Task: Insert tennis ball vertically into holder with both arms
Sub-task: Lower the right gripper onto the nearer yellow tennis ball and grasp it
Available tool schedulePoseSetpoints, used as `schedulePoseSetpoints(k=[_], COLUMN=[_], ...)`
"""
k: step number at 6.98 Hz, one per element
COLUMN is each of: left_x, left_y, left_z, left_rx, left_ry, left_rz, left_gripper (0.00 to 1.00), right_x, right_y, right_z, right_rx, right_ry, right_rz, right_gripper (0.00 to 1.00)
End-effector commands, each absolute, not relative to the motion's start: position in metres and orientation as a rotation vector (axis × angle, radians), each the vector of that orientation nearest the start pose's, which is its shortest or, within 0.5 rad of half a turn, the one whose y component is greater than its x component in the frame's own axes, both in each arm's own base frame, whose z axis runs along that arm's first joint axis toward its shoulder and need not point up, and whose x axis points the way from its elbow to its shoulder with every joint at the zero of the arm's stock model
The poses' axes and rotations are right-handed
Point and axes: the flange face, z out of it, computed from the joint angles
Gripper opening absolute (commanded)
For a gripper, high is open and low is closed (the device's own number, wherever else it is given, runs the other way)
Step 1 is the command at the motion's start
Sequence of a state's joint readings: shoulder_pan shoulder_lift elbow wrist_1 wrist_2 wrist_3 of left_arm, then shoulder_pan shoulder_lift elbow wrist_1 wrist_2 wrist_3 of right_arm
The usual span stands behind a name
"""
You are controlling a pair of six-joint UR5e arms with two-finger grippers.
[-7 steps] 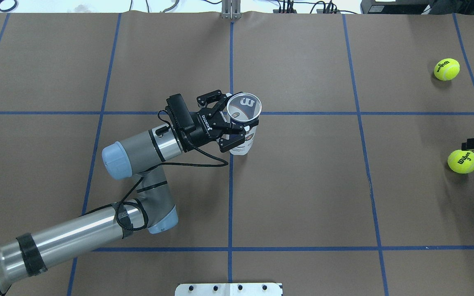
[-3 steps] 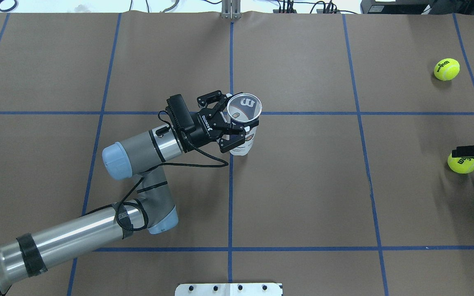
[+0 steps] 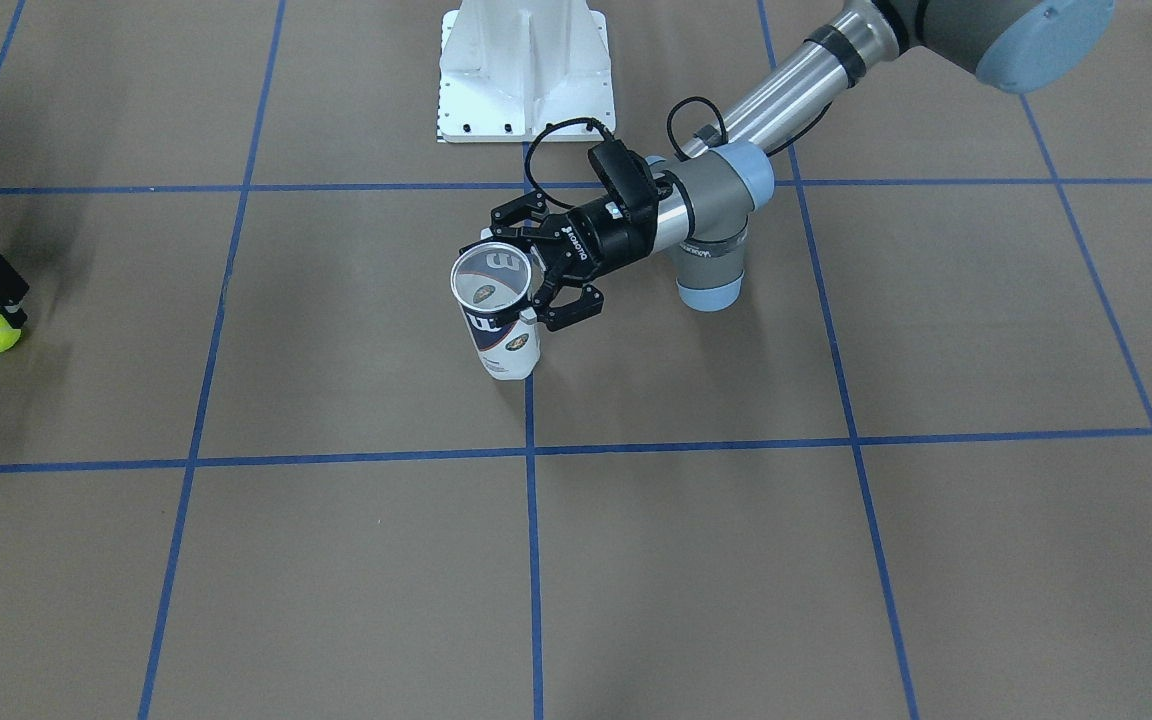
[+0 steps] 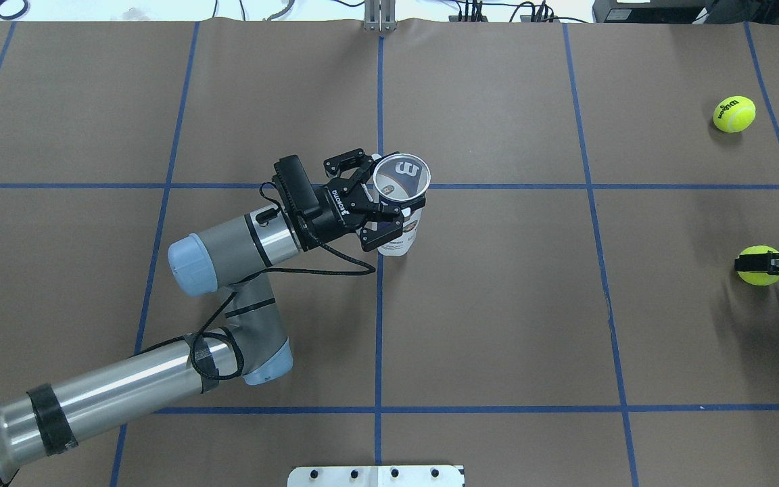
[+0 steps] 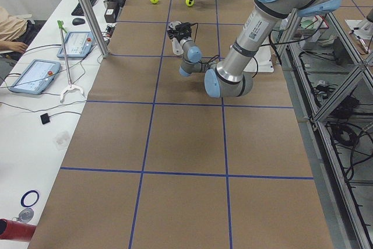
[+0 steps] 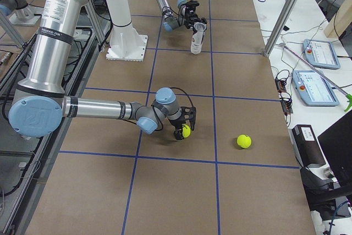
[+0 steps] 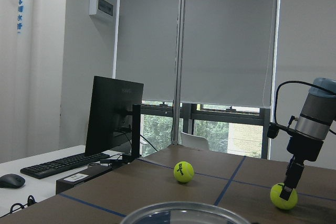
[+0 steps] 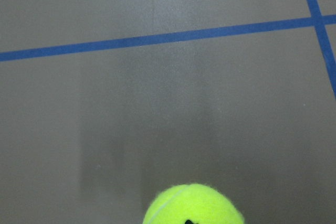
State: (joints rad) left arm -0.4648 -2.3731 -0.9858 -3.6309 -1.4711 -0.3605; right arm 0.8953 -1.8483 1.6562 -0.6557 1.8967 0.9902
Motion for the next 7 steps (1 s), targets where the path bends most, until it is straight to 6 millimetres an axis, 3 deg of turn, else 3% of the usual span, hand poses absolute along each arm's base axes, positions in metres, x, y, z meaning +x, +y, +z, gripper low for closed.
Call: schedulePoseSetpoints(k=[1, 2, 4, 6, 7], left_x=[0.56, 0.56, 0.56, 0.559, 0.559], left_y=[-0.442, -0.442, -0.443, -0.442, -0.443], left_z=[0.233, 0.234, 0.236, 0.237, 0.24], left_rx=[1.737, 1.735, 1.734, 1.736, 1.734], left_ry=[1.491, 1.491, 1.488, 1.492, 1.488], left_rz=[0.277, 0.279, 0.28, 0.279, 0.28], left_gripper=[0.8, 0.8, 0.83, 0.87, 0.87], right_x=[-0.176, -0.178, -0.181, -0.183, -0.188], right_y=[-0.38, -0.383, -0.391, -0.417, -0.427], right_z=[0.652, 0.644, 0.614, 0.547, 0.526], right_rx=[0.263, 0.27, 0.266, 0.245, 0.25], right_ry=[-0.727, -0.741, -0.774, -0.799, -0.816], right_rz=[0.172, 0.168, 0.165, 0.186, 0.186], right_gripper=[0.06, 0.0, 0.0, 0.0, 0.0])
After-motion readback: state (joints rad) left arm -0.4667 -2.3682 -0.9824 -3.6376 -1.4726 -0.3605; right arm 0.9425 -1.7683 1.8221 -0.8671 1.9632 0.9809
